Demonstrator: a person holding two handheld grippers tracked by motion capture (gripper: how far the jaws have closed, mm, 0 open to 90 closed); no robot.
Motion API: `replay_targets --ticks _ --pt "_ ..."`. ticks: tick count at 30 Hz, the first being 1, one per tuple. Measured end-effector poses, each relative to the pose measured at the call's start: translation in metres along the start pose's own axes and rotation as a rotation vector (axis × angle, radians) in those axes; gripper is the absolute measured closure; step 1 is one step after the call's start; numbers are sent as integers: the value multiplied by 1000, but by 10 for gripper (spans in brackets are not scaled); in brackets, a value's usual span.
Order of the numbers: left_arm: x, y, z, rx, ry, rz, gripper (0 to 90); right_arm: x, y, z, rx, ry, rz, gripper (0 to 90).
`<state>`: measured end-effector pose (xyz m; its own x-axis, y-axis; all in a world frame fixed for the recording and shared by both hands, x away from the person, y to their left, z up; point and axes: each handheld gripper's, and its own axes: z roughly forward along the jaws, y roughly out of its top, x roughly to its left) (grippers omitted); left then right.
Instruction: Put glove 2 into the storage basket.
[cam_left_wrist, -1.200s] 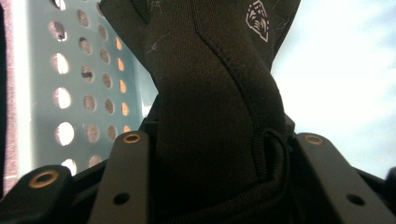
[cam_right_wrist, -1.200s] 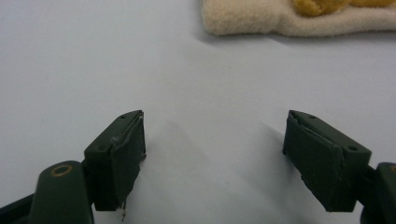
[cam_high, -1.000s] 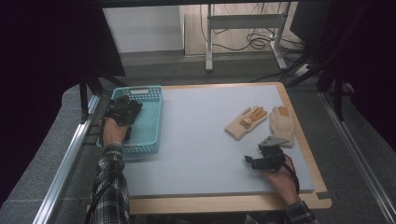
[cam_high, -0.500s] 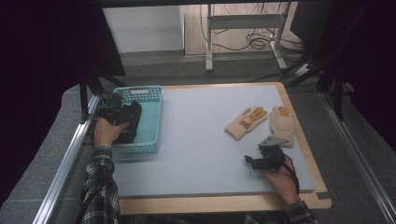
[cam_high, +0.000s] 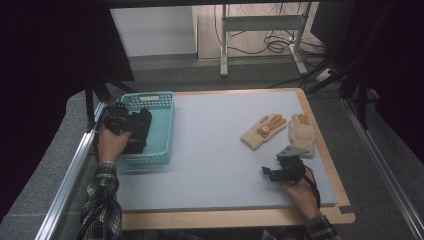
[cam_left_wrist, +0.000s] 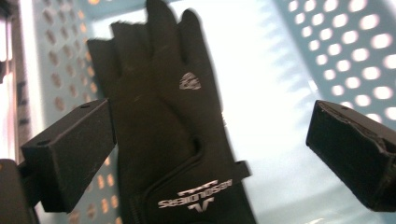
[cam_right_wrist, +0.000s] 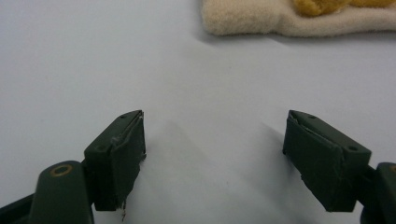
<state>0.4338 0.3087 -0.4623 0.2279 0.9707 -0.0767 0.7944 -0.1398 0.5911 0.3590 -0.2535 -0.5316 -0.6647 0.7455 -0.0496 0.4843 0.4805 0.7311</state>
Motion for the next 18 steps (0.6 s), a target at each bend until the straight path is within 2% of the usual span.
replay_targets --ticks 8,18 --pt "-27 2 -8 -75 -61 70 0 0 0 0 0 0 0 207" --pt "-73 2 -15 -138 -129 191 0 0 0 0 0 0 0 207"
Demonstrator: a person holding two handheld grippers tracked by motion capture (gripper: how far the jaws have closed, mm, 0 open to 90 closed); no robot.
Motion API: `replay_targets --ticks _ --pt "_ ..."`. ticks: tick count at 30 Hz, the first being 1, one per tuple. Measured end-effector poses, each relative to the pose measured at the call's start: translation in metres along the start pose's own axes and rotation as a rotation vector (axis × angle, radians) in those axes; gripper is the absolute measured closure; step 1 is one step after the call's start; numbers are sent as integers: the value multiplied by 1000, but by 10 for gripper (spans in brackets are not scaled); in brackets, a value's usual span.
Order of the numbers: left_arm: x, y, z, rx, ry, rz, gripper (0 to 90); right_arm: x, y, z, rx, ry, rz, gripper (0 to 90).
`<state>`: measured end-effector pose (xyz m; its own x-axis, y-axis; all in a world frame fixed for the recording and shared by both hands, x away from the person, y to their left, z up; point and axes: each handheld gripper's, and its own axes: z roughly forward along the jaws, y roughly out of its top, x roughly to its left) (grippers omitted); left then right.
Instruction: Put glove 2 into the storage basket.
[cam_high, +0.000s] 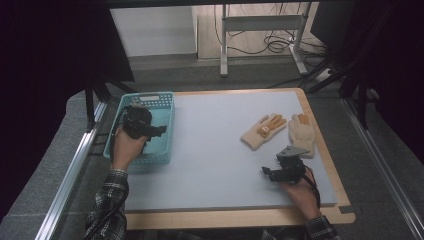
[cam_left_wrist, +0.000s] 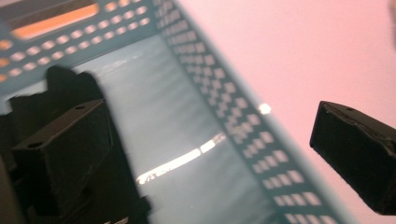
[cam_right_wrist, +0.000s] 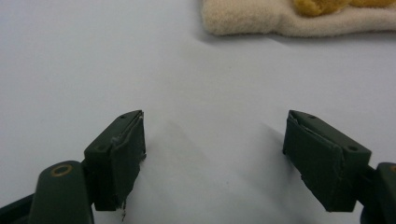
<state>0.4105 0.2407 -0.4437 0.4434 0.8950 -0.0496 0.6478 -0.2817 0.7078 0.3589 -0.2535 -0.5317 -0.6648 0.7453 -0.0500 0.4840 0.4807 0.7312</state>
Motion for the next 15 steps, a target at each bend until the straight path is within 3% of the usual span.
replay_targets --ticks 15 --pt "-75 -1 0 -82 -137 141 0 0 0 0 1 0 2 207"
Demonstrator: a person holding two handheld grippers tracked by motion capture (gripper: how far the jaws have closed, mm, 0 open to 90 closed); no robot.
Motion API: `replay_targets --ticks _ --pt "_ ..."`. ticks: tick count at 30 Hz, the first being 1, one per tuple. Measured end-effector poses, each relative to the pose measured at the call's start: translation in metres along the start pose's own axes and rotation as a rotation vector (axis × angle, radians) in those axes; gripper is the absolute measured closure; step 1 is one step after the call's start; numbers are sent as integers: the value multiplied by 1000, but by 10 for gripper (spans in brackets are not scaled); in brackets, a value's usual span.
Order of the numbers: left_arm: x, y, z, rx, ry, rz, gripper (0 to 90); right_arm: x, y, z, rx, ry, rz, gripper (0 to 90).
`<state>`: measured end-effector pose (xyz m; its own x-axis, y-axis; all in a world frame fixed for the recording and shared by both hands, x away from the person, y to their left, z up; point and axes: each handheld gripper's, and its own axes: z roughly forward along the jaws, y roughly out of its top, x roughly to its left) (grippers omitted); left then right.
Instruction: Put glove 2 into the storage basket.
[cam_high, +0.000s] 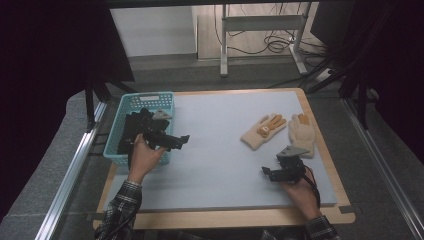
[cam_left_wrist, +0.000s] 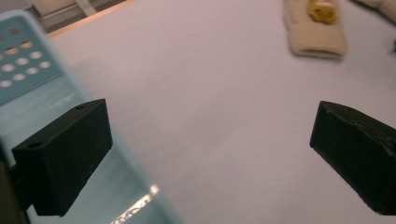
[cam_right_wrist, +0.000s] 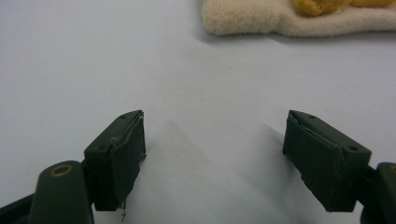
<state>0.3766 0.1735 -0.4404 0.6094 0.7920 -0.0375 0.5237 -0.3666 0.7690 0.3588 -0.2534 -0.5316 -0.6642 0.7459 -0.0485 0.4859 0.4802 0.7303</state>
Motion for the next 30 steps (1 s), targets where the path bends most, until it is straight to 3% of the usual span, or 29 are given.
replay_targets --ticks 9,15,20,30 --pt "-45 -13 17 -22 -100 50 0 0 0 0 0 -1 -2 207" --pt "-67 -28 32 -10 -112 89 0 0 0 0 -1 -1 -2 207" --pt "-75 -46 43 3 -118 85 0 0 0 0 -1 0 -1 207" --pt "-75 -83 63 92 -68 76 0 0 0 0 -1 -1 -2 207"
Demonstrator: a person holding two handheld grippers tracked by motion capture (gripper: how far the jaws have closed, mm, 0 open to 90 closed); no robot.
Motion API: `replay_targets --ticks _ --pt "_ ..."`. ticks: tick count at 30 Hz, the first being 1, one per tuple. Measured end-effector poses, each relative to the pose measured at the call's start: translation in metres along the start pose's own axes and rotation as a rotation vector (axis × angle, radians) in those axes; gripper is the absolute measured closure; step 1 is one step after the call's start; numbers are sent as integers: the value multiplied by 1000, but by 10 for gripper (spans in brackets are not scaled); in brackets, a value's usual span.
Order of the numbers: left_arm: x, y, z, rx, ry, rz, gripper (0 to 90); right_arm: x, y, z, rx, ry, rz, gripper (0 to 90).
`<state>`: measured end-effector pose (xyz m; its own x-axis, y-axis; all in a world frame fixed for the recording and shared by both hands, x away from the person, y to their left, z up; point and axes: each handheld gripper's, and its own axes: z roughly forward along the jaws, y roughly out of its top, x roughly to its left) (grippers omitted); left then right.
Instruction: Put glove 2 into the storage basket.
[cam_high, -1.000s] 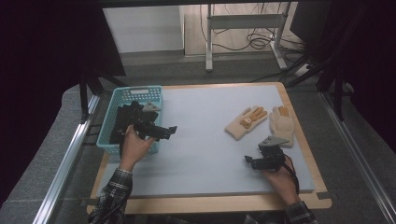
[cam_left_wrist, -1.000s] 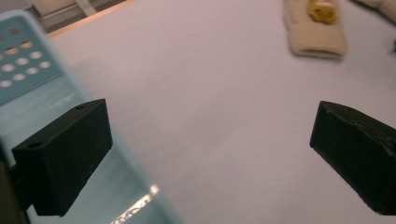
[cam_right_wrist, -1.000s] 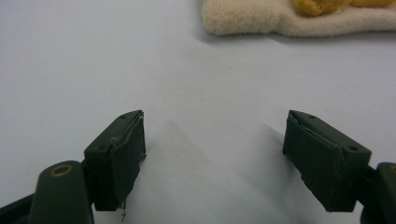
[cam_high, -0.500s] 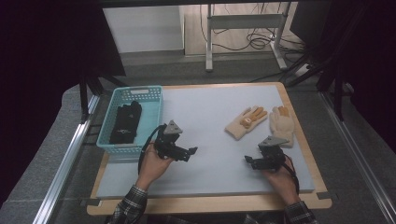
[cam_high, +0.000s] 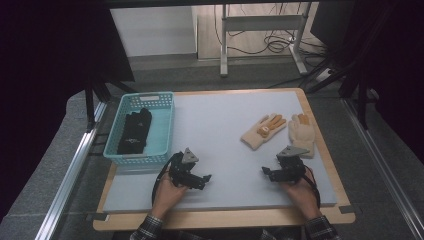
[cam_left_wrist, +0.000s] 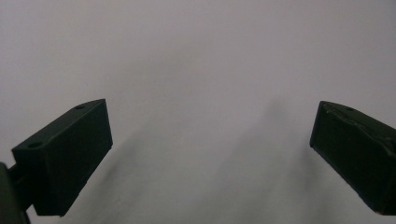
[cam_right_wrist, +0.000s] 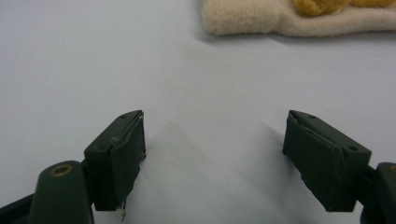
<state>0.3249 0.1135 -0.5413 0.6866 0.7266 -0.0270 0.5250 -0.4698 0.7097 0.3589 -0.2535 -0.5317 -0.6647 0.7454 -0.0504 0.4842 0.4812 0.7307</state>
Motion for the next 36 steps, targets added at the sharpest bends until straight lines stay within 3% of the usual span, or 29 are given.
replay_targets --ticks 2,12,20,25,30,36 --pt "0 0 -1 16 37 19 0 0 0 0 0 0 1 207" --pt "3 -6 3 29 5 -19 0 0 0 0 0 4 4 207" --pt "3 -7 3 27 5 -20 0 -1 0 0 -3 8 5 213" --pt "3 -7 3 27 4 -20 0 -1 -1 -3 -20 26 3 275" --pt "4 -7 3 27 3 -21 0 -6 -2 -6 -27 54 44 298" --pt "4 -7 3 27 3 -22 0 -21 2 -21 -54 34 79 347"
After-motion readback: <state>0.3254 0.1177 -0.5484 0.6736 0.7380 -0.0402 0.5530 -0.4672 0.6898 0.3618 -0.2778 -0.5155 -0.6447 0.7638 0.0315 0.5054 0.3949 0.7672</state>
